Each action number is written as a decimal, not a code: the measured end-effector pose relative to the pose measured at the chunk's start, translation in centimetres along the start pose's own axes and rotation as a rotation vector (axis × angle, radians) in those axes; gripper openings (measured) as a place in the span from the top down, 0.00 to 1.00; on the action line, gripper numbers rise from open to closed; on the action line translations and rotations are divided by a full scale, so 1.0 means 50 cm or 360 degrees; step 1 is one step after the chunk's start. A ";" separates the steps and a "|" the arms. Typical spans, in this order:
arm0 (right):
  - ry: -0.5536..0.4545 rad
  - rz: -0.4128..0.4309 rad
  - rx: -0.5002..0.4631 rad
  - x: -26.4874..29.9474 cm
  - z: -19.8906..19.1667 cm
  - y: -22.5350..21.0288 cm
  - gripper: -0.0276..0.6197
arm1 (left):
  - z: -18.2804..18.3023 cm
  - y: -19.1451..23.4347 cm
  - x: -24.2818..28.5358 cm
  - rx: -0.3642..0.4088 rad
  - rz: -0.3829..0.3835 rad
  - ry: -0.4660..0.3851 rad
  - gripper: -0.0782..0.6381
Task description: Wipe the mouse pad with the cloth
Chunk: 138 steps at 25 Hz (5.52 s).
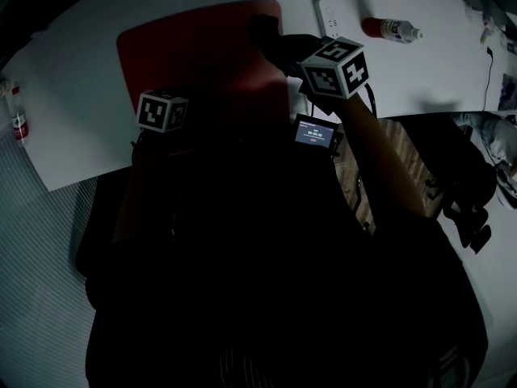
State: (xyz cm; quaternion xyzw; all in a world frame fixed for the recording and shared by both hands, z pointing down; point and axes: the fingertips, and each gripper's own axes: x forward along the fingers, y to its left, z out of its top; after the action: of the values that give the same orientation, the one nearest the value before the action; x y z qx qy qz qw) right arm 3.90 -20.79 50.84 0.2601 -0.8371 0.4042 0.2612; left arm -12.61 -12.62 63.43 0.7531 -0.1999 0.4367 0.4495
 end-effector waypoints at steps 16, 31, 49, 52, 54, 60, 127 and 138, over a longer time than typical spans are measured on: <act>0.0064 -0.0130 -0.0631 0.107 0.081 -0.079 0.86 | -0.018 0.037 0.029 0.0310 0.0315 0.0140 0.88; 0.0535 -0.0062 -0.0975 0.233 -0.171 -0.028 0.86 | -0.013 0.027 0.026 0.0463 0.0405 0.0219 0.88; 0.0387 -0.0425 -0.0866 0.194 -0.023 -0.221 0.86 | -0.016 0.030 0.025 0.0403 0.0425 0.0162 0.88; 0.0273 -0.0345 -0.0871 0.196 -0.074 -0.167 0.86 | -0.012 0.034 0.025 0.0385 0.0403 0.0147 0.88; 0.0299 -0.0209 -0.0930 0.197 -0.132 -0.108 0.86 | -0.012 0.032 0.024 0.0383 0.0398 0.0143 0.88; 0.0596 0.0234 -0.1300 0.201 -0.309 0.062 0.86 | -0.011 0.026 0.024 0.0423 0.0402 0.0130 0.88; 0.0448 0.0114 -0.0814 0.240 -0.240 0.056 0.86 | -0.030 0.041 0.021 0.0253 0.0302 0.0095 0.88; 0.0418 0.0624 0.0002 0.186 -0.202 0.161 0.86 | -0.013 0.031 0.014 0.0178 0.0218 -0.0109 0.88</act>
State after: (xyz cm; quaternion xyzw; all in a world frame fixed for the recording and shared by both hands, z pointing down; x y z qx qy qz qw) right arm -5.79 -10.33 57.95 0.0378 -0.8302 0.4780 0.2842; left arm -13.63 -12.82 64.93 0.7761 -0.2415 0.4509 0.3689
